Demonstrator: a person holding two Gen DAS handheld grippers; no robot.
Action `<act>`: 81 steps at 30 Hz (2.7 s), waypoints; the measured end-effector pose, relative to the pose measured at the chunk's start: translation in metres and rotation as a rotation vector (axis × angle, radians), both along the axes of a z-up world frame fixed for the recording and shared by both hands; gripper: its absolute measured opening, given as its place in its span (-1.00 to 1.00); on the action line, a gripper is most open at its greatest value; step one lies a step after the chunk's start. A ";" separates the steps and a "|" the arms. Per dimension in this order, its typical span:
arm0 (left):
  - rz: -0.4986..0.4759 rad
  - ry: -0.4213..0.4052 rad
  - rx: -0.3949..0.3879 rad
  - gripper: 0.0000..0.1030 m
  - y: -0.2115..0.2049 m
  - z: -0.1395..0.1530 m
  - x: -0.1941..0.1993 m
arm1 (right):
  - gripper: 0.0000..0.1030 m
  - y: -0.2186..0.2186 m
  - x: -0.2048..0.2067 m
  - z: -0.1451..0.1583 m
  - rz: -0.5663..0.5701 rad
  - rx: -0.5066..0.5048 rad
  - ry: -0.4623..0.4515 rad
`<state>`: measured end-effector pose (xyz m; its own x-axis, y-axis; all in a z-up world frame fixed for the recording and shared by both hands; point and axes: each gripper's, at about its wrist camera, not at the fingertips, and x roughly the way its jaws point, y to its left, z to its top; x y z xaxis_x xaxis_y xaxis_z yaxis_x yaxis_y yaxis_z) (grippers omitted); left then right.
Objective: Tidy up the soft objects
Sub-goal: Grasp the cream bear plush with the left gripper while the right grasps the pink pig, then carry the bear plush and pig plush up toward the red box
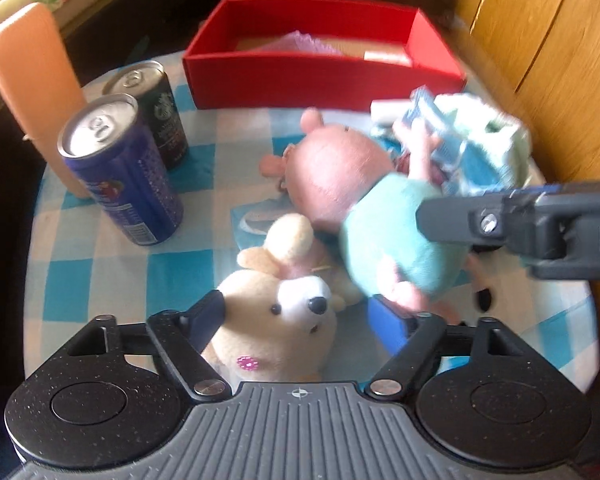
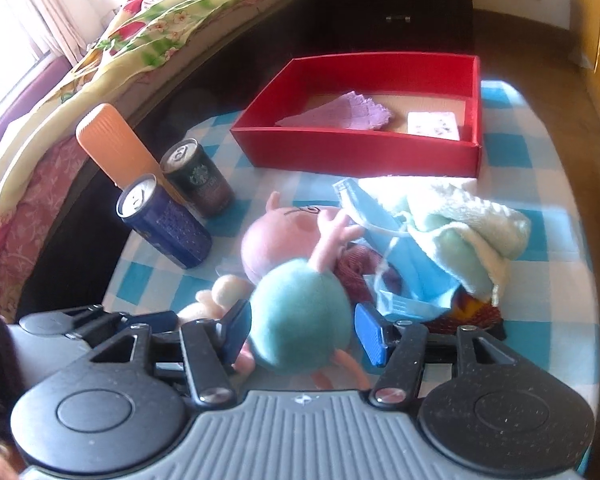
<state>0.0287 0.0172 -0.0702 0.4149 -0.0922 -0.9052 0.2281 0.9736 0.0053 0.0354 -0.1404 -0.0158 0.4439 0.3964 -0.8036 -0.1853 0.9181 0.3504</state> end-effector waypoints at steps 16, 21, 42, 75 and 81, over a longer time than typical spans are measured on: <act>0.065 0.074 -0.105 0.21 0.039 -0.005 -0.010 | -0.07 0.016 0.022 -0.004 0.023 0.065 0.063; 0.087 0.073 -0.104 0.21 0.053 -0.002 -0.014 | 0.11 0.042 0.026 -0.016 0.066 -0.053 0.043; 0.047 0.069 -0.095 0.24 0.048 0.000 -0.010 | -0.09 0.037 0.016 -0.031 0.125 -0.185 0.054; 0.045 0.056 -0.192 0.33 0.052 0.025 -0.022 | -0.10 0.007 -0.017 -0.017 0.178 -0.072 0.094; 0.067 -0.023 -0.245 0.34 0.054 0.053 -0.017 | -0.10 -0.002 -0.015 0.010 0.137 0.011 0.030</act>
